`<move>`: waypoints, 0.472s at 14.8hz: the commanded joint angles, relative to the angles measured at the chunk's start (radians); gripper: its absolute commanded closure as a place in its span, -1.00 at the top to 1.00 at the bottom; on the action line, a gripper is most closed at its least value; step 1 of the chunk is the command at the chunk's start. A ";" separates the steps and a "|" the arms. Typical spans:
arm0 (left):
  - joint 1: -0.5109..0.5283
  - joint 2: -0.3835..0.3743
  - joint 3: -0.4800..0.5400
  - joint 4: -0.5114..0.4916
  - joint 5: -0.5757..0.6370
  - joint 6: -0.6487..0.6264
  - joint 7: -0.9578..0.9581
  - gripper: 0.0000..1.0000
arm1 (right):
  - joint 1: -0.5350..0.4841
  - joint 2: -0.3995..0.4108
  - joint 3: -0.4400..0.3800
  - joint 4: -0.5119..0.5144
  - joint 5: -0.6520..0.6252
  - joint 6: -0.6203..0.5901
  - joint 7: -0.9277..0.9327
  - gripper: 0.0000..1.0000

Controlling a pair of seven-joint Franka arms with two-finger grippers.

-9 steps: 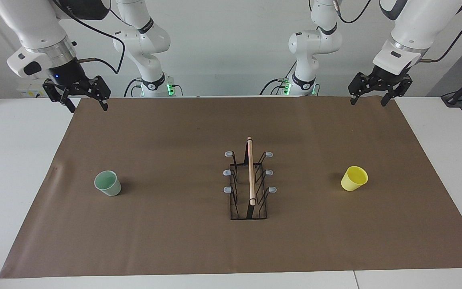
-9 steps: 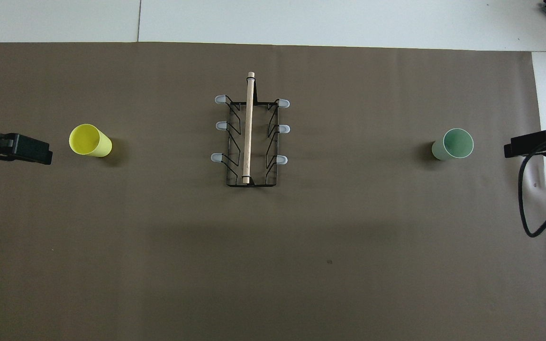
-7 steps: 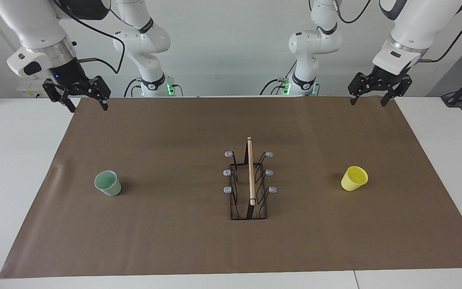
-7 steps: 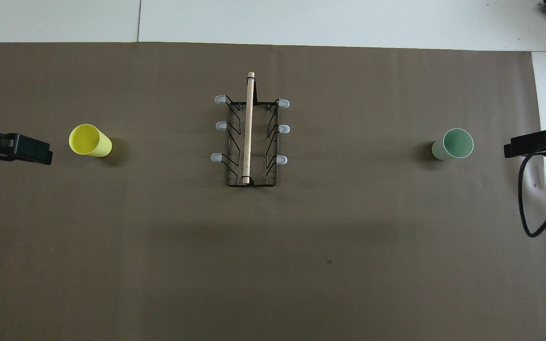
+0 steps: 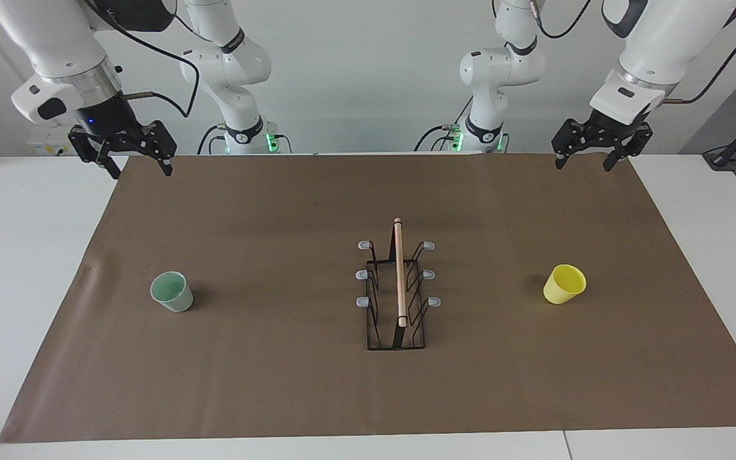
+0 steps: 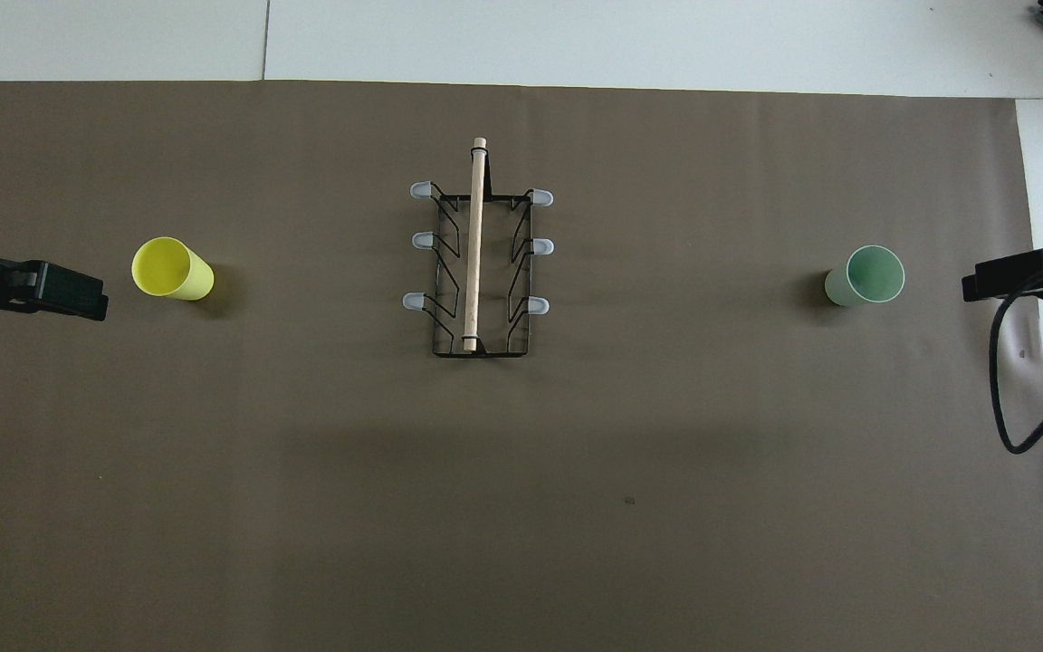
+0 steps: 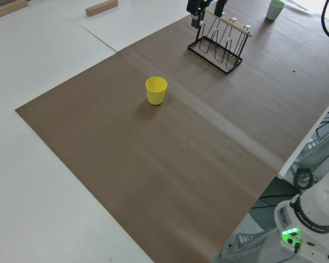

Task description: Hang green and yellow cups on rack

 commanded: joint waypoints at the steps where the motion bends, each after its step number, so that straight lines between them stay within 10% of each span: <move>1: 0.005 -0.034 -0.010 -0.043 -0.007 0.037 0.000 1.00 | -0.013 0.014 0.010 0.018 0.006 -0.004 0.007 1.00; 7: 0.013 0.142 -0.002 0.126 0.010 -0.041 -0.004 1.00 | -0.023 0.008 0.008 0.012 0.017 -0.006 0.008 1.00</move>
